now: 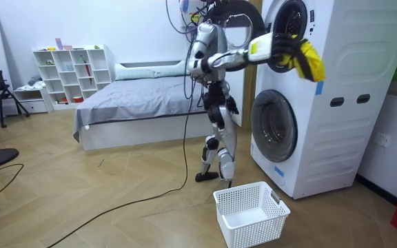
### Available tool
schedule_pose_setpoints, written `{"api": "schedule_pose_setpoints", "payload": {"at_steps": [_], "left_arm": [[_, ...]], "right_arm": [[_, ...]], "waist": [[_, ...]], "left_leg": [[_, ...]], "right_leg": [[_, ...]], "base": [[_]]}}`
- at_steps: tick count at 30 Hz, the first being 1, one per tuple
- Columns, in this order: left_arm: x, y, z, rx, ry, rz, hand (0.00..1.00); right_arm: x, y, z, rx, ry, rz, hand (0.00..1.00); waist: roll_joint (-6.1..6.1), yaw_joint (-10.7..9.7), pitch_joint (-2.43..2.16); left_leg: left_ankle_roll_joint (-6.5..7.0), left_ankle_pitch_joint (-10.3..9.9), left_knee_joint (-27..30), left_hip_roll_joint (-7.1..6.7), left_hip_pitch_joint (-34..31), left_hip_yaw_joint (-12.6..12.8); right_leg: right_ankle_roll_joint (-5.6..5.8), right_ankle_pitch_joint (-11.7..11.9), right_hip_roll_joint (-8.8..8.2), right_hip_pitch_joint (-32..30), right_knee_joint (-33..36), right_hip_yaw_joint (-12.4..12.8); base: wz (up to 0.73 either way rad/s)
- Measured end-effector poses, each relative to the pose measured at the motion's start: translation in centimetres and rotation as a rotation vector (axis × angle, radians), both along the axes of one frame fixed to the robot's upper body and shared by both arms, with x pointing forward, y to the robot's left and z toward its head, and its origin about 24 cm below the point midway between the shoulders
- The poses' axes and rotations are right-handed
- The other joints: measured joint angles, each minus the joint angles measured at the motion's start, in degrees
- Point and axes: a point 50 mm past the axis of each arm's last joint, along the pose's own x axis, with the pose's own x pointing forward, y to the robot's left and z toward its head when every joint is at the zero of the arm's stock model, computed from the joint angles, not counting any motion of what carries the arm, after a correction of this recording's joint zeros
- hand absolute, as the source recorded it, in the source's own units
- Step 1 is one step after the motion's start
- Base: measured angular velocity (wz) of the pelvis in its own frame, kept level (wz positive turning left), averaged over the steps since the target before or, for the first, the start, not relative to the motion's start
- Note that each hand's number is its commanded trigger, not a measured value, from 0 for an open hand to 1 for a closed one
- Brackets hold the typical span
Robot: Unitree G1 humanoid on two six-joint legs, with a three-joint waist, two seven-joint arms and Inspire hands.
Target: Pick clothes from washing machine
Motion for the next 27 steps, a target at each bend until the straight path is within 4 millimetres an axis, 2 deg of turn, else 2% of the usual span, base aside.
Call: {"api": "schedule_pose_setpoints", "payload": {"at_steps": [2,3,4,6,7,9,10,11,12,14,16,17,18,19,21,22,23,25,26,27], "left_arm": [[0.2,-0.2,-0.1,-0.01,0.008,-0.029,0.0],[0.5,-0.4,-0.1,-0.017,0.007,-0.045,0.0],[0.7,-0.8,-0.2,-0.034,0.005,-0.048,0.0],[1.0,-1.2,-0.3,-0.059,0.006,-0.057,0.0],[1.5,-1.5,-0.4,-0.066,0.002,-0.071,0.0],[2.4,-1.8,-0.3,-0.069,-0.008,-0.104,0.0],[2.9,-2.1,-0.3,-0.074,-0.016,-0.121,0.0],[3.1,-2.3,-0.3,-0.082,-0.024,-0.121,0.0],[3.4,-2.7,-0.4,-0.099,-0.035,-0.123,0.0],[3.7,-3.2,-0.5,-0.127,-0.052,-0.121,0.0],[3.7,-3.3,-0.5,-0.142,-0.051,-0.114,0.0],[3.8,-3.3,-0.5,-0.143,-0.052,-0.115,0.0],[3.9,-3.5,-0.5,-0.146,-0.056,-0.117,0.0],[4.0,-3.8,-0.6,-0.155,-0.061,-0.12,0.0],[4.2,-4.0,-0.6,-0.165,-0.069,-0.129,0.0],[4.3,-4.2,-0.6,-0.17,-0.072,-0.131,0.0],[4.4,-4.2,-0.6,-0.174,-0.077,-0.127,0.0],[4.9,-4.7,-0.6,-0.183,-0.083,-0.149,0.0],[5.0,-4.8,-0.6,-0.183,-0.086,-0.154,0.0],[5.2,-4.9,-0.6,-0.183,-0.083,-0.165,0.0]], "right_arm": [[0.2,-0.1,-1.2,0.023,0.04,0.005,1.0],[0.3,-0.2,-2.4,0.042,0.09,0.006,1.0],[0.3,-0.1,-3.5,0.062,0.138,0.013,1.0],[0.5,0.3,-5.0,0.09,0.206,0.035,1.0],[0.6,0.6,-6.1,0.112,0.247,0.052,1.0],[0.6,1.1,-7.9,0.146,0.318,0.074,1.0],[0.5,1.4,-9.4,0.174,0.371,0.077,1.0],[0.5,1.5,-10.1,0.187,0.398,0.076,1.0],[0.2,1.2,-11.3,0.209,0.443,0.064,1.0],[0.1,0.7,-12.4,0.23,0.483,0.033,1.0],[-0.2,0.2,-13.5,0.257,0.513,-0.004,1.0],[-0.3,0.1,-13.8,0.262,0.523,-0.018,1.0],[-0.5,-0.2,-14.3,0.269,0.541,-0.045,1.0],[-0.4,-0.5,-14.6,0.277,0.541,-0.072,1.0],[0.7,-0.4,-14.7,0.289,0.519,-0.088,1.0],[1.4,-0.3,-14.8,0.297,0.5,-0.095,1.0],[1.6,-0.3,-14.8,0.303,0.492,-0.101,1.0],[2.4,-0.2,-15.2,0.311,0.483,-0.114,1.0],[2.5,-0.1,-15.3,0.31,0.486,-0.116,1.0],[2.8,0.0,-15.5,0.309,0.491,-0.117,1.0]], "waist": [[-0.18,-1.82,-0.1],[-0.3,-2.69,0.02],[-0.23,-3.6,0.08],[0.13,-4.03,0.19],[0.34,-4.08,0.32],[0.86,-4.78,0.17],[1.6,-5.03,0.11],[1.81,-5.18,0.18],[2.59,-5.39,0.26],[4.31,-5.64,-0.16],[6.0,-7.07,-0.28],[6.11,-7.25,-0.28],[6.48,-7.4,-0.49],[7.3,-7.4,-0.42],[8.83,-7.46,0.01],[9.71,-8.12,-0.07],[10.08,-8.21,0.01],[11.49,-8.24,-0.18],[11.67,-8.23,-0.26],[12.37,-8.26,-0.36]], "left_leg": [[0.0,0.0,0.59,0.24,-0.58,1.59],[0.0,0.0,0.61,0.56,-0.69,2.84],[-0.01,0.01,0.81,0.83,-0.91,4.6],[-0.01,0.01,1.01,1.07,-1.48,7.02],[0.0,0.0,1.19,1.17,-2.04,8.29],[0.01,0.0,1.98,1.23,-3.51,9.29],[0.01,0.0,2.24,1.13,-4.07,9.44],[0.01,0.0,2.27,1.09,-4.46,9.44],[0.03,-0.01,2.32,1.02,-4.85,9.45],[0.05,-0.02,2.5,0.83,-5.81,9.48],[0.21,-0.41,2.53,0.36,-6.54,9.0],[0.32,-0.51,2.5,0.01,-6.57,8.66],[0.48,-0.71,2.53,-0.51,-6.78,8.68],[0.63,-1.0,2.51,-0.96,-6.95,8.7],[0.86,-1.18,2.42,-1.02,-7.8,8.81],[0.87,-1.19,2.43,-1.1,-8.78,8.8],[0.88,-1.18,2.43,-1.14,-9.03,8.77],[0.89,-1.19,2.46,-1.34,-10.41,8.5],[0.92,-1.18,2.46,-1.61,-10.79,8.28],[1.01,-1.15,2.45,-1.91,-11.65,7.35]], "right_leg": [[0.5,0.49,0.54,-0.87,0.02,1.88],[0.76,0.67,1.13,-1.31,0.02,3.6],[0.84,0.71,1.41,-1.93,-0.14,4.27],[0.89,0.72,2.03,-3.15,-0.17,5.32],[0.91,0.71,1.93,-4.2,0.01,5.02],[0.91,0.71,1.98,-6.02,-0.32,5.01],[0.9,0.71,2.07,-6.75,-0.52,5.06],[0.9,0.71,2.17,-7.09,-0.7,5.16],[0.89,0.72,2.3,-7.46,-0.96,5.15],[0.87,0.74,2.49,-8.72,-0.67,5.08],[0.66,0.9,2.66,-9.98,1.22,5.48],[0.39,1.18,2.75,-10.25,1.69,5.95],[0.24,2.9,2.89,-10.88,2.5,7.01],[-0.25,3.49,3.02,-11.2,2.88,7.45],[-0.32,3.69,3.02,-12.12,2.92,7.55],[-0.29,3.72,2.92,-13.04,2.9,7.55],[-0.27,3.74,2.9,-13.28,2.92,7.56],[-0.01,3.89,2.88,-14.55,2.97,7.53],[0.0,3.89,2.87,-14.94,3.04,7.57],[0.02,3.86,2.83,-15.62,3.14,7.6]], "base": [[-0.57],[-0.58],[-0.59],[-0.67],[-0.7],[-0.54],[-0.4],[-0.33],[-0.34],[-0.29],[-0.03],[0.06],[-0.03],[-0.09],[-0.15],[-0.05],[0.05],[0.05],[0.06],[0.08]]}}
